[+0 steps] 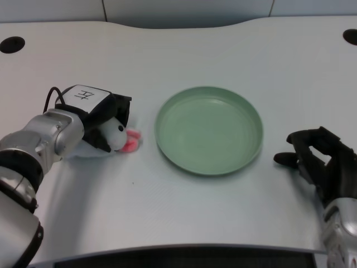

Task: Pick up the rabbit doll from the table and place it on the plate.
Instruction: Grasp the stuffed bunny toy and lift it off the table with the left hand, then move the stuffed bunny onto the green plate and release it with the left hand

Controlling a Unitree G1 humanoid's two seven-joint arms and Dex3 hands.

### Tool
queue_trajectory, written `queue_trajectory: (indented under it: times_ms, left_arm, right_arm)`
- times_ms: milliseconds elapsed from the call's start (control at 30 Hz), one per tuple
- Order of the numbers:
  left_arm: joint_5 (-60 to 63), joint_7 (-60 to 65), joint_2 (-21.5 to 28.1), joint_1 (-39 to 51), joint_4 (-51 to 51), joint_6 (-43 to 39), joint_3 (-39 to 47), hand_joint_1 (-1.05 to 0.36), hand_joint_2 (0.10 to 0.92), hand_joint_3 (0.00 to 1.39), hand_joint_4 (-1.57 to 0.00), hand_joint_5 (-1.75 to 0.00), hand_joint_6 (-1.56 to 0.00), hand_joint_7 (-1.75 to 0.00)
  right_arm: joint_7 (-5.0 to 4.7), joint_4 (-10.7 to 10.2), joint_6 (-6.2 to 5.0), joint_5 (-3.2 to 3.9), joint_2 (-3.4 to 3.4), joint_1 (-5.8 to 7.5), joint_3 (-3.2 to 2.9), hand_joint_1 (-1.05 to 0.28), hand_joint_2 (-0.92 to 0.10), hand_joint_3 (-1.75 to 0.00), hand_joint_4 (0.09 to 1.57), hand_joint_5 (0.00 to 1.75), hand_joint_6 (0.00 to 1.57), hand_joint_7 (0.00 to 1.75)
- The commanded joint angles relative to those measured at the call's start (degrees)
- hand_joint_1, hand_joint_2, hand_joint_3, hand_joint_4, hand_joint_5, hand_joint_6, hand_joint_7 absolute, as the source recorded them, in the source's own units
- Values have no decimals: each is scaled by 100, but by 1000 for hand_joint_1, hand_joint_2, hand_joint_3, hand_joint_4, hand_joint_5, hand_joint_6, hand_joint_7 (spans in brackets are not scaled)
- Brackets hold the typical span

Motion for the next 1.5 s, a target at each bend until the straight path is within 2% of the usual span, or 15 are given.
queue_trajectory:
  times_ms: [33,200,300,433,467,600,767,833,933,1067,1133,1233,1367,1467,1500]
  left_arm:
    - [31,421,117,121,22,-178,-25,-135,877,55,-801,-1746,-582,-1746]
    - [-512,474,72,240,-2,-415,449,-101,912,66,-832,-1746,-601,-1746]
    - [-995,212,65,331,-90,-642,840,-63,884,50,-834,-1746,-592,-1746]
    - [-1553,-291,45,417,-267,-685,1298,-59,867,42,-832,-1746,-599,-1746]
    - [-1696,-411,46,449,-349,-653,1418,-55,865,41,-834,-1746,-605,-1746]
    - [-2160,-669,78,633,-668,-761,1817,-9,848,33,-838,-1746,-631,-1746]
    - [-2401,-789,110,807,-969,-833,2082,-37,853,38,-859,-1746,-677,-1746]
    - [-2894,-1052,58,947,-1225,-821,2467,-37,850,38,-875,-1746,-707,-1746]
    - [-3459,-1461,-25,1100,-1571,-613,2874,-48,860,47,-884,-1746,-719,-1746]
    - [-3847,-1853,-68,1219,-1861,-505,3141,-53,866,55,-879,-1746,-694,-1746]
    - [-3983,-1959,-111,1279,-2039,-461,3232,-59,867,58,-876,-1746,-687,-1746]
    - [-4172,-2111,-219,1345,-2255,-426,3358,-47,861,60,-882,-1746,-684,-1746]
    - [-4299,-2287,-405,1335,-2410,-400,3401,-29,852,65,-903,-1746,-696,-1746]
    - [-4276,-2320,-441,1337,-2450,-368,3440,-27,848,67,-906,-1746,-703,-1746]
    - [-4288,-2331,-520,1303,-2461,-401,3439,-27,847,68,-906,-1746,-704,-1746]
  right_arm:
    - [27,-8,-81,38,18,40,-24,-756,-921,-138,828,938,825,1194]
    - [-18,-1,-25,17,19,13,-27,-766,-921,-135,829,943,831,1195]
    - [-44,-22,5,13,26,10,-28,-759,-921,-137,827,945,834,1192]
    - [22,97,-93,50,11,-25,-53,-764,-921,-135,830,945,836,1185]
    - [7,110,-85,33,5,-35,-49,-766,-921,-135,829,944,837,1183]
    - [-58,82,0,-26,-11,-53,-23,-768,-921,-142,820,936,837,1184]
    - [-139,31,110,-67,-18,-64,2,-760,-921,-155,813,924,829,1199]
    - [-99,89,78,-33,-25,-91,-12,-766,-921,-147,825,919,829,1200]
    - [-93,137,51,-38,-37,-113,-10,-769,-921,-141,830,906,828,1197]
    - [-95,159,84,-14,-35,-140,-25,-767,-921,-133,833,895,831,1197]
    - [-30,223,28,26,-38,-156,-44,-764,-921,-132,835,893,828,1195]
    - [-37,251,1,12,-40,-166,-46,-759,-921,-133,838,895,827,1192]
    - [-125,290,43,-51,-35,-207,-25,-751,-921,-143,853,899,833,1193]
    - [-135,295,48,-49,-32,-214,-25,-750,-921,-143,860,898,838,1192]
    - [-99,338,-10,-32,-31,-221,-30,-754,-921,-141,860,896,837,1190]
